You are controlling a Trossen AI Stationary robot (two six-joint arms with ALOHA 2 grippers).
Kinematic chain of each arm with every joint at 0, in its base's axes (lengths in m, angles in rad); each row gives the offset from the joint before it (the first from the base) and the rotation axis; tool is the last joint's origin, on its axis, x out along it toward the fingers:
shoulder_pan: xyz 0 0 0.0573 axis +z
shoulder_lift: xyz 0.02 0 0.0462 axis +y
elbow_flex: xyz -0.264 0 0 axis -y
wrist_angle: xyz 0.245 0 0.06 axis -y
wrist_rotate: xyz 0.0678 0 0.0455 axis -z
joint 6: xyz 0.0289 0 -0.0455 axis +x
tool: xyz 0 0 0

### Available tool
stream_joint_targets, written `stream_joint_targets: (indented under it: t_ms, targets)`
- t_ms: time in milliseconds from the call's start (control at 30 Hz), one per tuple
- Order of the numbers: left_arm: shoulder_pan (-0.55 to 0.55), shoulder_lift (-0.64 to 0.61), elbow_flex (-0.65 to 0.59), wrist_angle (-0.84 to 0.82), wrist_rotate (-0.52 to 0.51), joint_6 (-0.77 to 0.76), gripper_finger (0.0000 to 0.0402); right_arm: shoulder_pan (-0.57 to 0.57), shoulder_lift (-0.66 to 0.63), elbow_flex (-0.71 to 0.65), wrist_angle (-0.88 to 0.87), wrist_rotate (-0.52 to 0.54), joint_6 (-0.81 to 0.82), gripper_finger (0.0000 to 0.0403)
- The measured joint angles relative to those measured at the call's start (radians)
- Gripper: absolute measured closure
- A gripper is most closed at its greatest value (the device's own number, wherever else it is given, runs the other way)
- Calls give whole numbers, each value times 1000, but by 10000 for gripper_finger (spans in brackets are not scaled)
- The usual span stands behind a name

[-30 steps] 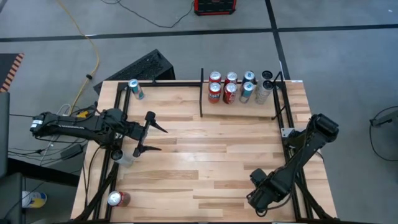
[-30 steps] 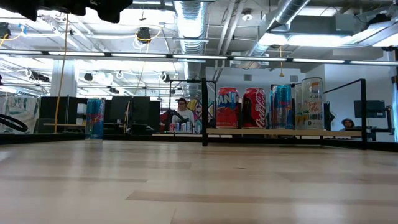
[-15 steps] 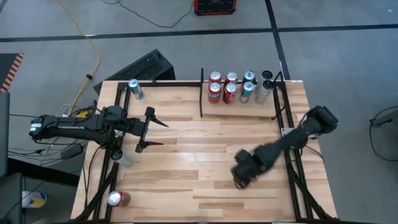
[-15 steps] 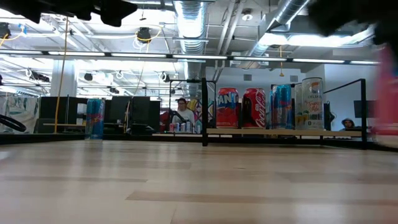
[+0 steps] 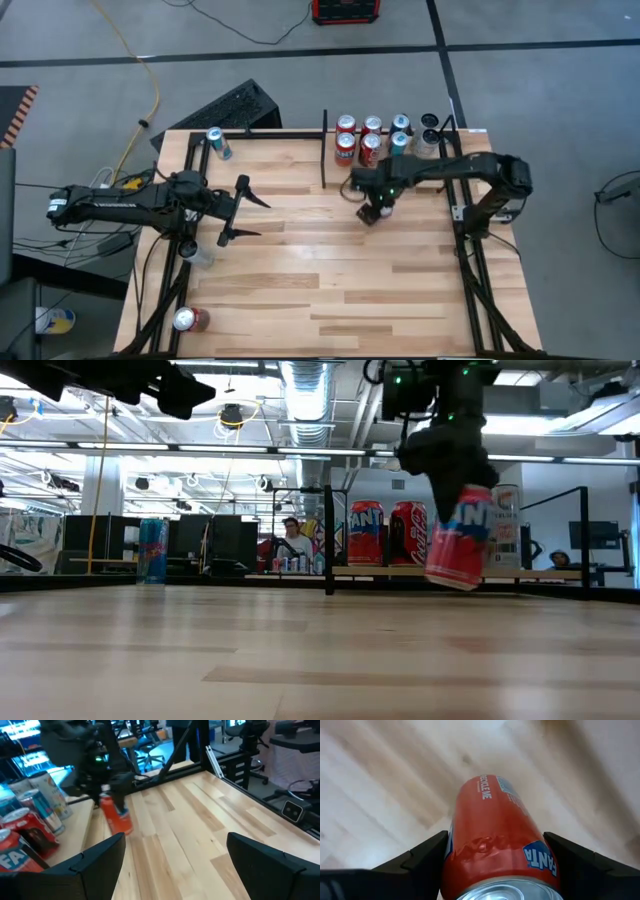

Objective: Place canned beverage on shelf
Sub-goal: Put the orange soda can on the shelf aligned with the other soda cans

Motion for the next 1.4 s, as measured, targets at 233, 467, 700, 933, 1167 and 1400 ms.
stream_joint_targets:
  t_ms: [233,467,700,933,1167,1400]
  targets:
    - [0,0,0,-11,-7,-1,68,-79,0,0,-9,-48,-37,61]
    - [0,0,0,-8,-7,-1,68,-81,0,0,3,-60,-44,41]
    - [0,0,0,-9,-8,-18,68,-81,0,2,36,-61,-45,37]
    - [0,0,0,-7,-8,-44,68,-80,-20,0,31,4,-73,36]
    - [0,103,0,131,-76,-120,68,-6,-196,0,-9,156,-81,35]
    - [16,466,82,446,-87,-149,68,230,-399,0,2,370,55,35]
